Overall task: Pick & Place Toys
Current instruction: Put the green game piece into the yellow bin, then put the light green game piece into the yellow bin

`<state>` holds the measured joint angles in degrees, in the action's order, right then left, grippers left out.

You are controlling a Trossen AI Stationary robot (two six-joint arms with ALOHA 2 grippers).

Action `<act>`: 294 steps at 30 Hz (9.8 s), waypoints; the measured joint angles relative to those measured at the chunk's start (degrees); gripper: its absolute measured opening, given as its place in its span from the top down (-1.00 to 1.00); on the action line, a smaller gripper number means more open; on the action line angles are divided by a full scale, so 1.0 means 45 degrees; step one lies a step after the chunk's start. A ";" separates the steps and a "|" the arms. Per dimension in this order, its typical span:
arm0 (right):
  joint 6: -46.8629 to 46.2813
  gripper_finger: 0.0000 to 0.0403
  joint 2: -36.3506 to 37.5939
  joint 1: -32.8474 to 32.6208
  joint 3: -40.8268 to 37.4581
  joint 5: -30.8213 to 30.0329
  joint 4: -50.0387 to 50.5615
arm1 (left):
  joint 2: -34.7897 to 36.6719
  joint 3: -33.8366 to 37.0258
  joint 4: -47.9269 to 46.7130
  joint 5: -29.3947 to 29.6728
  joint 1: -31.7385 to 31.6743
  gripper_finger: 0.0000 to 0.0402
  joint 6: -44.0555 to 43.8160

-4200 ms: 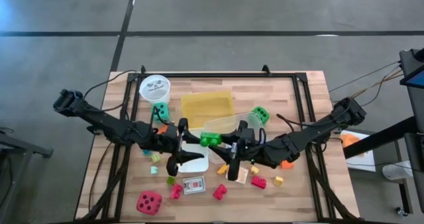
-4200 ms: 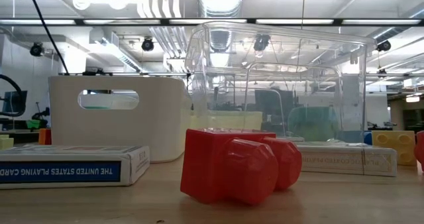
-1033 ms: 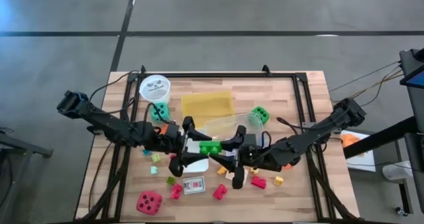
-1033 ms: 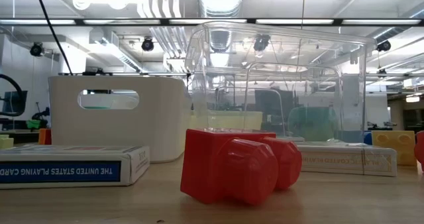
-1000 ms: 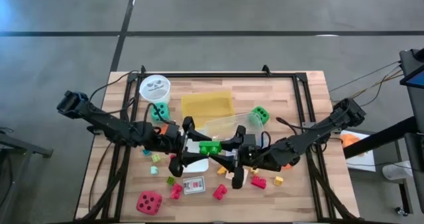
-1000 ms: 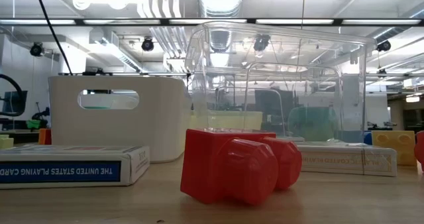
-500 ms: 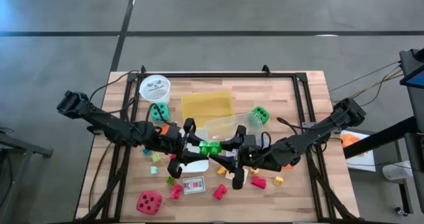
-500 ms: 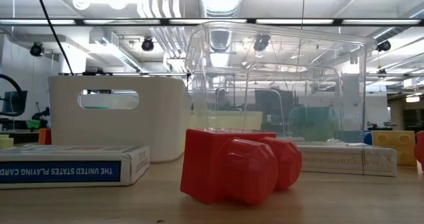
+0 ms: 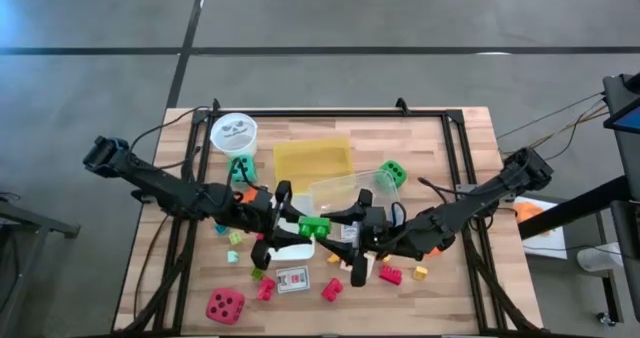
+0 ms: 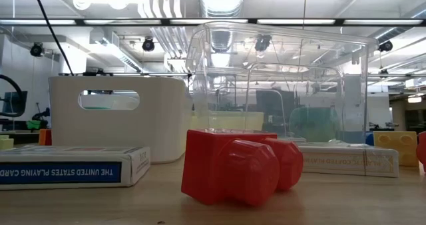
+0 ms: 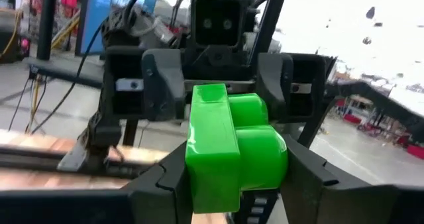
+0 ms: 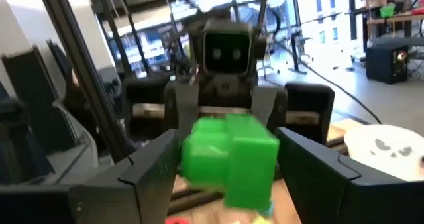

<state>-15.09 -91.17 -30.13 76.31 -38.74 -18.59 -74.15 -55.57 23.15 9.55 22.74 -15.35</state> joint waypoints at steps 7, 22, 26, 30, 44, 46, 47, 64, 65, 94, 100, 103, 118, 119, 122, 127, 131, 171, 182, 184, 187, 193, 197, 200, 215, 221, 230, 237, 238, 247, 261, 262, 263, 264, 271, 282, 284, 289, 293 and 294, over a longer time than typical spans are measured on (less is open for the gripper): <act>-0.0675 -0.27 0.0160 0.0000 0.0000 -0.0100 0.1186 | 0.1052 0.0000 -0.2476 0.0334 0.0005 0.23 -0.0799; -0.4047 -0.27 0.0204 -0.0600 -0.0005 -0.0373 0.6060 | 0.2024 -0.0005 -0.9087 0.3563 -0.0020 0.23 -0.3516; -0.4758 -0.27 0.0204 -0.0981 -0.0005 -0.1029 0.7066 | 0.2016 -0.0005 -1.0437 0.4860 -0.0349 0.23 -0.4231; -0.5280 -0.27 0.0204 -0.1441 0.0005 -0.1623 0.7764 | 0.2012 -0.0005 -1.1159 0.5180 -0.1367 0.23 -0.4506; -0.5799 -0.27 0.0522 -0.2925 0.0005 -0.3510 0.8290 | 0.1721 0.0176 -1.2897 0.1531 -0.7609 0.23 -0.4547; -0.5809 -0.27 0.0544 -0.2950 0.0005 -0.3507 0.8390 | 0.1363 0.0182 -1.2954 0.1307 -0.8079 0.23 -0.4542; -0.5861 -0.27 0.0545 -0.2955 0.0005 -0.3512 0.8449 | 0.1151 0.0163 -1.2925 0.1128 -0.8255 0.23 -0.4532; -0.6280 -0.27 0.0581 -0.3084 -0.0002 -0.3486 0.8854 | -0.3320 -0.1341 -1.3567 -0.0327 -0.8777 0.23 -0.0611; -0.6280 -0.27 0.0583 -0.3084 -0.0005 -0.3474 0.8855 | -0.3472 -0.1341 -1.3656 -0.0439 -0.8777 0.23 -0.0422; -0.6240 -0.27 0.0563 -0.3084 -0.0155 -0.3400 0.9136 | -0.4822 -0.1316 -1.3107 -0.0601 -0.9049 0.23 -0.0571; -0.6183 -0.27 0.0563 -0.3079 -0.0155 -0.3400 0.9135 | -0.4822 -0.1311 -1.3114 -0.0605 -0.9049 0.23 -0.1183; -0.6183 -0.27 0.0563 -0.3079 -0.0155 -0.3400 0.9135 | -0.4822 -0.1311 -1.3194 -0.0605 -0.9049 0.23 -0.1456; -0.6183 -0.27 0.0568 -0.3084 -0.0155 -0.3327 0.9151 | -0.4822 -0.0359 -1.2992 -0.0579 -0.8971 0.23 -0.2331; -0.6183 -0.27 0.0568 -0.3084 -0.0155 -0.3327 0.9167 | -0.4822 -0.0291 -1.2988 -0.0579 -0.8971 0.23 -0.2332; -0.6187 -0.27 0.0568 -0.3084 -0.0155 -0.3304 0.9206 | -0.4822 -0.0262 -1.2668 -0.0602 -0.8966 0.23 -0.2337; -0.6222 -0.27 0.0568 -0.3084 -0.0155 -0.3288 0.9387 | -0.4822 -0.0262 -1.2554 -0.0605 -0.8961 0.23 -0.2337; -0.6227 -0.27 0.0568 -0.3084 -0.0155 -0.3288 0.9383 | -0.4822 -0.0204 -1.2429 -0.0605 -0.8956 0.23 -0.2337; -0.6319 -0.27 0.0573 -0.3084 -0.0155 -0.3288 0.9383 | -0.4795 -0.0289 -1.2850 -0.0801 -0.8966 -0.15 -0.2271; -0.6319 -0.27 0.0573 -0.3088 -0.0155 -0.2989 0.9383 | -0.4769 -0.1932 -1.5479 -0.0804 -0.8966 -0.15 -0.1883; -0.6319 -0.27 0.0573 -0.3087 -0.0155 -0.2915 0.9388 | -0.4759 -0.2342 -1.6450 -0.0804 -0.8964 -0.15 -0.1881; -0.6319 -0.27 0.0578 -0.3087 -0.0155 -0.2909 0.9383 | -0.4728 -0.2962 -1.8091 -0.0804 -0.8961 -0.15 -0.1880; -0.6314 -0.27 0.0578 -0.3087 -0.0155 -0.2909 0.9410 | -0.4197 -0.3655 -2.0571 -0.0804 -0.8700 -0.15 -0.1900; -0.6314 -0.27 0.0578 -0.3089 -0.0155 -0.2909 0.9417 | -0.3533 -0.3751 -2.1899 -0.0803 -0.8138 -0.15 -0.2207; -0.6314 -0.27 0.0578 -0.3089 -0.0155 -0.2909 0.9417 | -0.2911 -0.3601 -2.2613 -0.0772 -0.7515 -0.15 -0.2665; -0.6630 -0.27 0.0578 -0.3087 -0.0175 -0.2657 0.9412 | -0.1701 -0.2325 -2.3210 -0.1830 -0.3660 -0.15 -0.7286; -0.6659 -0.27 0.0519 -0.3088 -0.0209 -0.2642 0.9390 | -0.1724 -0.0933 -2.2986 -0.1853 -0.2677 -0.15 -0.7671; -0.6548 -0.27 0.0368 -0.3084 -0.0223 -0.2370 0.9407 | -0.1772 0.1002 -1.9696 -0.2565 -0.1691 -0.15 -0.7966; -0.6231 -0.27 0.0369 -0.3084 -0.0224 -0.2370 0.9407 | -0.1772 0.1969 -1.9254 -0.2461 -0.1647 -0.15 -0.9861; -0.6227 -0.27 0.0369 -0.3084 -0.0236 -0.2372 0.9403 | -0.1772 0.2113 -1.8954 -0.2461 -0.1647 -0.15 -0.9859; -0.6053 -0.27 0.0365 -0.3084 -0.0243 -0.2370 0.9412 | -0.1772 0.2438 -1.7991 -0.2807 -0.1117 -0.15 -0.8341; -0.5950 -0.27 0.0366 -0.3084 -0.0243 -0.2361 0.9393 | -0.1840 0.2433 -1.6894 -0.2537 0.0164 -0.15 -0.7680; -0.5957 -0.27 0.0369 -0.3084 -0.0243 -0.2357 0.9393 | -0.1840 0.2433 -1.6898 -0.2451 0.0188 -0.15 -0.7681; -0.5960 -0.27 0.0365 -0.3084 -0.0243 -0.2356 0.9393 | -0.1840 0.2433 -1.6908 -0.2411 0.0206 -0.15 -0.7673; -0.5955 -0.27 0.0364 -0.3084 -0.0243 -0.2356 0.9388 | -0.1838 0.2433 -1.6908 -0.2391 0.0214 -0.15 -0.7668; -0.5973 -0.27 0.0365 -0.3084 -0.0243 -0.2318 0.9393 | -0.1835 0.2438 -1.7000 -0.2363 0.0312 -0.15 -0.7411; -0.5974 -0.27 0.0364 -0.3084 -0.0243 -0.2268 0.9402 | -0.1830 0.2516 -1.6982 -0.2363 0.0617 -0.15 -0.7442; -0.5974 -0.27 0.0364 -0.3084 -0.0244 -0.2268 0.9398 | -0.1830 0.2730 -1.6928 -0.2363 0.0617 -0.15 -0.7741; -0.5934 -0.27 0.0364 -0.3084 -0.0248 -0.2273 0.9403 | -0.1830 0.3213 -1.6644 -0.2364 0.0602 -0.15 -0.8554; -0.5892 -0.27 0.0364 -0.3084 -0.0247 -0.2273 0.9398 | -0.1830 0.3293 -1.6586 -0.2363 0.0602 -0.15 -0.8554; -0.5892 -0.27 0.0364 -0.3084 -0.0248 -0.2273 0.9398 | -0.1830 0.3293 -1.6479 -0.2363 0.0602 -0.15 -0.8554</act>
<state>-41.60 -89.54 -44.01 75.20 -48.97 23.70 -82.39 -40.75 -51.01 -1.08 25.45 -53.84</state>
